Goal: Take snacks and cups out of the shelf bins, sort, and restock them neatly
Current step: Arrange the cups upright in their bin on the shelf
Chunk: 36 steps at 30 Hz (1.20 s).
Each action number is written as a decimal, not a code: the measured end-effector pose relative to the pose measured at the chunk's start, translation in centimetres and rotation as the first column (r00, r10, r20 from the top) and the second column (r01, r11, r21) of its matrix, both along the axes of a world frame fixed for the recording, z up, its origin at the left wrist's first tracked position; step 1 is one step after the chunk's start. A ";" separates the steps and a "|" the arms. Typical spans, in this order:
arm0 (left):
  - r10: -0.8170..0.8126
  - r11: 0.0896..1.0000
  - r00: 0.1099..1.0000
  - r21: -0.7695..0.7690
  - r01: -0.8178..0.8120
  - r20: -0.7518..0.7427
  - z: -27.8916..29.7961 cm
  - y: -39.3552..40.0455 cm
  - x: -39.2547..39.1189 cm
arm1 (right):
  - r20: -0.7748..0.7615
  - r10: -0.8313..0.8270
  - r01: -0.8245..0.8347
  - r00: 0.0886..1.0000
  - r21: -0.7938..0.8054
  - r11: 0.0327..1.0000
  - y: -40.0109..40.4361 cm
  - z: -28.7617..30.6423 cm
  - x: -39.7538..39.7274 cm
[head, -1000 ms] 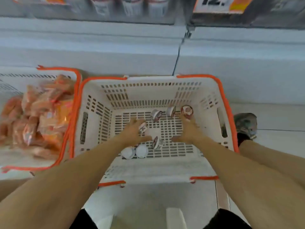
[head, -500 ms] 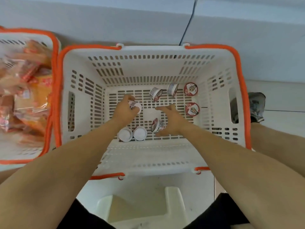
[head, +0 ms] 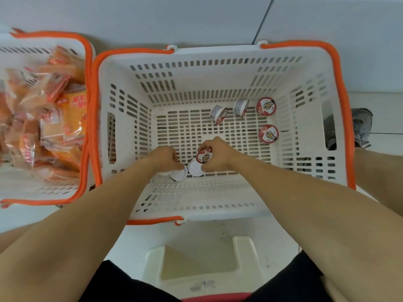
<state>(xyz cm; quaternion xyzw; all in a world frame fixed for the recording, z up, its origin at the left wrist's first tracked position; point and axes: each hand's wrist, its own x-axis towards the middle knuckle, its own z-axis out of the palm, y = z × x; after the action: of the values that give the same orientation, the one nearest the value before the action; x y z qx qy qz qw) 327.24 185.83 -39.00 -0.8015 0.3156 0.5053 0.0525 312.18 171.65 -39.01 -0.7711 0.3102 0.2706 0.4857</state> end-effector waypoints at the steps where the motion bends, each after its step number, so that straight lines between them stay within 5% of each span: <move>1: 0.010 1.000 1.000 -0.002 -0.010 -0.012 -0.1 0.3 0.0 | 0.033 0.005 -0.004 0.999 -0.017 1.000 0.3 0.1 0.5; 7: 0.003 1.000 0.999 -0.010 -0.004 -0.051 -0.6 1.4 -0.1 | 0.051 0.297 -0.287 0.953 -0.147 0.946 2.6 -0.5 1.5; 15: 0.039 0.994 0.996 -0.101 -0.046 -0.075 -1.1 2.1 -0.6 | 0.064 0.274 -0.264 0.960 -0.131 0.955 2.2 -0.7 0.8; 23: -0.014 0.988 0.992 -0.153 -0.005 -0.123 -0.5 2.1 -2.0 | 0.001 0.021 -0.021 1.000 0.045 0.999 -0.3 0.0 -1.7; 30: 0.046 0.991 0.989 -0.117 -0.062 -0.140 0.6 2.1 -2.8 | -0.119 -0.136 0.169 0.983 0.339 0.926 -1.2 1.6 -4.2; 36: 0.383 0.910 0.871 -0.036 -0.413 -0.308 6.2 0.5 -2.5 | 0.062 -0.321 0.266 0.945 0.426 0.865 -3.4 7.2 -3.9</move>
<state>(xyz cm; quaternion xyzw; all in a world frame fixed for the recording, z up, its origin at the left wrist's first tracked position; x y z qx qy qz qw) 324.77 186.36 -32.78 -0.7668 0.1727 0.6020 -0.1407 308.29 168.21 -31.81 -0.6111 0.3277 0.2015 0.6918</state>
